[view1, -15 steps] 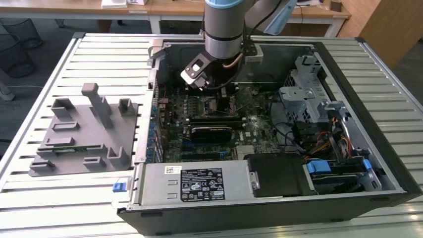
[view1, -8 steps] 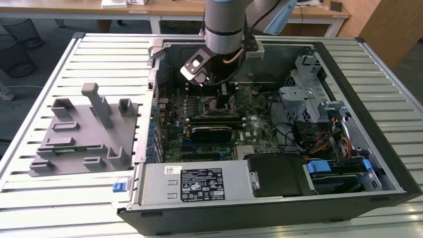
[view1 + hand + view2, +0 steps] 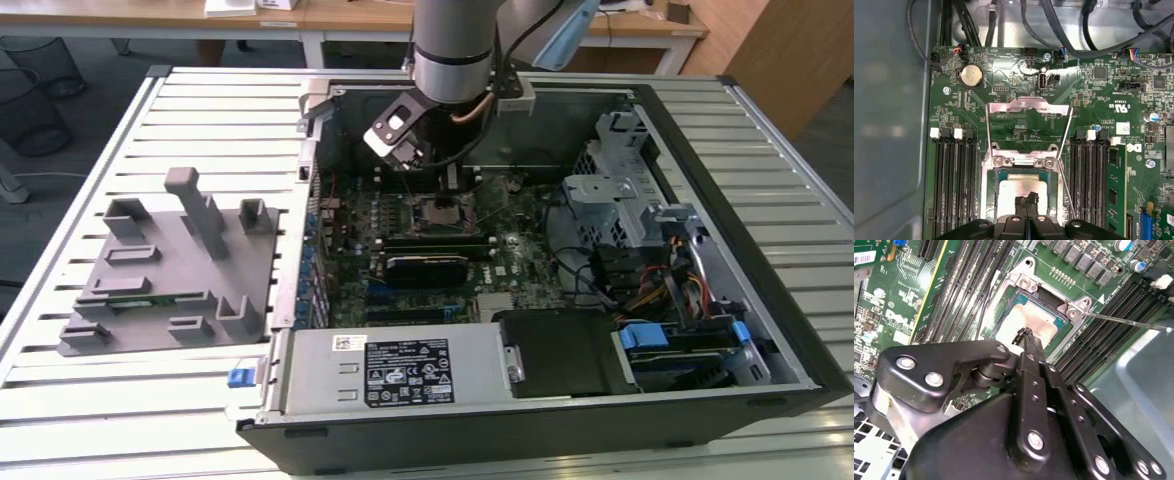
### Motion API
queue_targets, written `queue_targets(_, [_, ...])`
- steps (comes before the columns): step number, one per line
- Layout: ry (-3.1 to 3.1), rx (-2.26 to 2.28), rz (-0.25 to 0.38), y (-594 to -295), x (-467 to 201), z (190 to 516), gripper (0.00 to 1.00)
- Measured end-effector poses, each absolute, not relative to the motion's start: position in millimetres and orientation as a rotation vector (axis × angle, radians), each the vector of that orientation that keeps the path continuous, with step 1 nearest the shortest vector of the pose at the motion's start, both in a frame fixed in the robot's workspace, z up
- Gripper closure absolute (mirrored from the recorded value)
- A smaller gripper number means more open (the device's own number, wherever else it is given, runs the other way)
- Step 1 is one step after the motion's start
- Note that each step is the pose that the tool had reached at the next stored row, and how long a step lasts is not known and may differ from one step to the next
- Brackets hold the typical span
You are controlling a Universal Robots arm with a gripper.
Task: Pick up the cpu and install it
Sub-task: 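Place the cpu into insertion slot, then close the cpu cover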
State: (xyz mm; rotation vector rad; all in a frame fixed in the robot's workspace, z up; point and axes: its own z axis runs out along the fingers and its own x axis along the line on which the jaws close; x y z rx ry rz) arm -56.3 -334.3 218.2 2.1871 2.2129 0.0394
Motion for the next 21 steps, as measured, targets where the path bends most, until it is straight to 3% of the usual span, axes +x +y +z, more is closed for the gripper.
queue_targets(21, [2.213, 2.187, 0.039, -334.3, -56.3, 229.1, 0.89])
